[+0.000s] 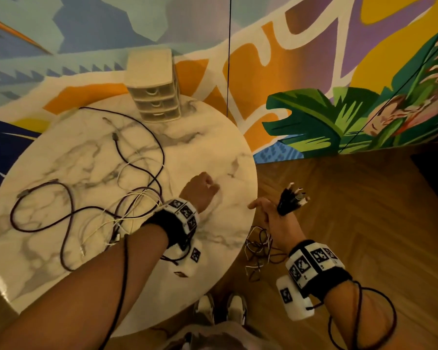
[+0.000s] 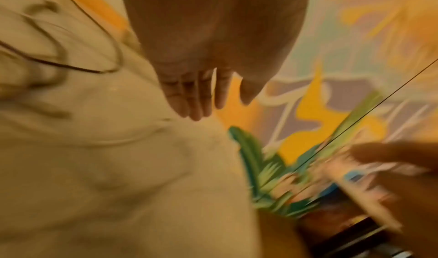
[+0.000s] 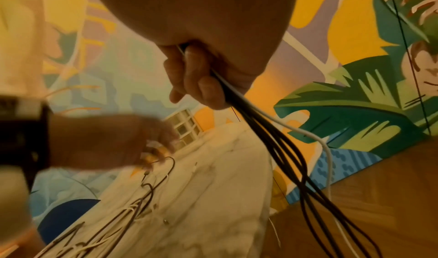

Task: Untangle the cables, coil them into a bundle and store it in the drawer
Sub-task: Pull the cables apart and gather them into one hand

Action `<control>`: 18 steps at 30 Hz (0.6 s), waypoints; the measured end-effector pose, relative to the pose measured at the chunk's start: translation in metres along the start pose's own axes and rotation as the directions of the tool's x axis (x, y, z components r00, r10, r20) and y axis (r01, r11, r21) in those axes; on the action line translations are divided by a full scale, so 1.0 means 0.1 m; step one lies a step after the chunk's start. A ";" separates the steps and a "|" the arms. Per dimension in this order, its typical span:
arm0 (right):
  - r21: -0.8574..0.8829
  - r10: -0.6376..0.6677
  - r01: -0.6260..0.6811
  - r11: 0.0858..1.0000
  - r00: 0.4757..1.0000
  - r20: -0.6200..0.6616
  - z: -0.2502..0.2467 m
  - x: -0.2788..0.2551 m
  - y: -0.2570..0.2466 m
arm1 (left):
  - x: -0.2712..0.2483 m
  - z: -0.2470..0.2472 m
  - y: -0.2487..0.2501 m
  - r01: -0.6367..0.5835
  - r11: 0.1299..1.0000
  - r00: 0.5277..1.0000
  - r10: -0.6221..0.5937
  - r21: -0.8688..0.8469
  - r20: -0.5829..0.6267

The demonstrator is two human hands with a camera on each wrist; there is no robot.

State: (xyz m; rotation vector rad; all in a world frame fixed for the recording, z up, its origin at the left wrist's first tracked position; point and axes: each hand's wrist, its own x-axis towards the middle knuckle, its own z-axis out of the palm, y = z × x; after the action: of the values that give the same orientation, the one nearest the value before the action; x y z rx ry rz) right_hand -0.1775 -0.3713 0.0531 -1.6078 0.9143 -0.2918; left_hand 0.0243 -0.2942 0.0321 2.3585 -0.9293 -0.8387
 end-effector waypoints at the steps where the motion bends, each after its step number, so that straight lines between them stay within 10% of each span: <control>1: -0.010 -0.013 0.013 1.000 1.000 -0.011 0.01 -0.01 0.03 | 0.04 0.02 -0.28 0.084 0.984 0.992 -0.097 0.157 0.075; 9: -0.004 0.080 -0.080 0.997 0.996 0.034 0.15 0.03 0.21 | -0.07 0.21 -0.68 -0.147 0.711 0.972 -0.025 0.688 0.233; 18: -0.056 0.191 -0.184 0.981 0.968 0.166 0.53 0.13 0.44 | 0.01 0.28 -0.67 0.089 0.837 0.994 -0.108 0.540 0.004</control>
State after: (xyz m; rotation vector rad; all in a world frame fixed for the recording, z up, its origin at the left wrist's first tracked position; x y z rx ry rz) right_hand -0.1525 -0.3418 -0.0056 -1.5441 0.9360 -0.0030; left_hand 0.0357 -0.2561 -0.0286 2.9022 -1.1917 -0.7224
